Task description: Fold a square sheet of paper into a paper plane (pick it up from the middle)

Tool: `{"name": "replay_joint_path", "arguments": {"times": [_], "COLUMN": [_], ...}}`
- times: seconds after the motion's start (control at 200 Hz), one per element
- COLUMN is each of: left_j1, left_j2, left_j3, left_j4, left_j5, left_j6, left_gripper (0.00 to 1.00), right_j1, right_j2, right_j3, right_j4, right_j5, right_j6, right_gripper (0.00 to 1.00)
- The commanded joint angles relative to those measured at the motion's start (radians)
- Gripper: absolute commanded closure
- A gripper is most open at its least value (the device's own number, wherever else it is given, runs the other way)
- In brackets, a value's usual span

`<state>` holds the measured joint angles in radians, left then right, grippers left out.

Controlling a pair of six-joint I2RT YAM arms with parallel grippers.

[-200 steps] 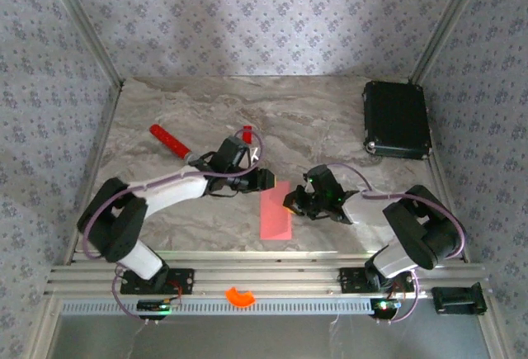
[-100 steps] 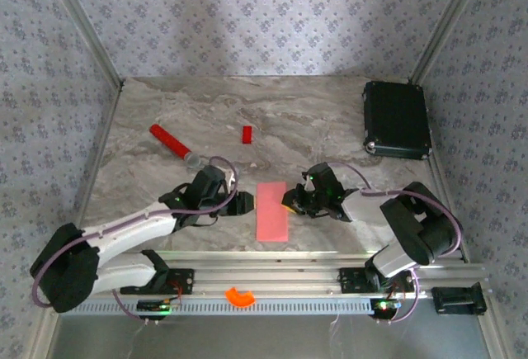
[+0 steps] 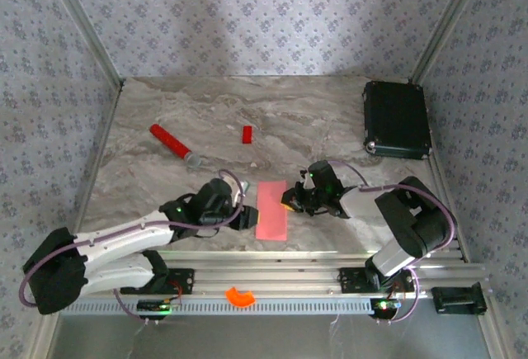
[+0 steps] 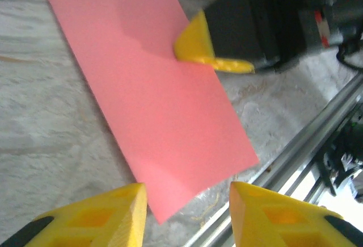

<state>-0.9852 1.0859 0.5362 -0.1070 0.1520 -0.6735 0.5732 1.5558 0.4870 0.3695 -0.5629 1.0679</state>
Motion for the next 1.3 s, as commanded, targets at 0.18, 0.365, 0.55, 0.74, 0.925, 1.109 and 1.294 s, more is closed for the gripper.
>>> {"name": "replay_joint_path", "arguments": {"times": [0.18,0.365,0.55,0.74,0.925,1.109,1.294], "left_j1": [-0.36,-0.49,-0.523,-0.523,-0.523,-0.523,-0.517], "left_j2": [0.201,0.382,0.486,0.582,0.649,0.672,0.666], "left_j3": [0.257,0.389,0.455,0.51,0.548,0.549,0.535], "left_j4": [-0.231,-0.317,-0.369,-0.446,-0.469,-0.491,-0.478], "left_j5": [-0.491,-0.662,-0.769,-0.893,-0.957,-0.993,-0.984], "left_j6": [0.247,0.313,0.362,0.363,0.358,0.347,0.35], "left_gripper": [0.34,0.27,0.2,0.19,0.26,0.49,0.79], "right_j1": [0.002,0.013,0.012,0.011,0.01,0.009,0.009], "right_j2": [-0.061,-0.055,-0.057,-0.057,-0.056,-0.06,-0.065], "right_j3": [0.011,0.022,0.028,0.03,0.032,0.03,0.037], "right_j4": [-0.041,-0.051,-0.067,-0.08,-0.083,-0.089,-0.096], "right_j5": [0.034,0.034,0.031,0.027,0.026,0.025,0.023], "right_j6": [0.032,0.035,0.03,0.025,0.025,0.026,0.026], "right_gripper": [0.99,0.99,0.99,0.99,0.98,0.98,0.96]}}
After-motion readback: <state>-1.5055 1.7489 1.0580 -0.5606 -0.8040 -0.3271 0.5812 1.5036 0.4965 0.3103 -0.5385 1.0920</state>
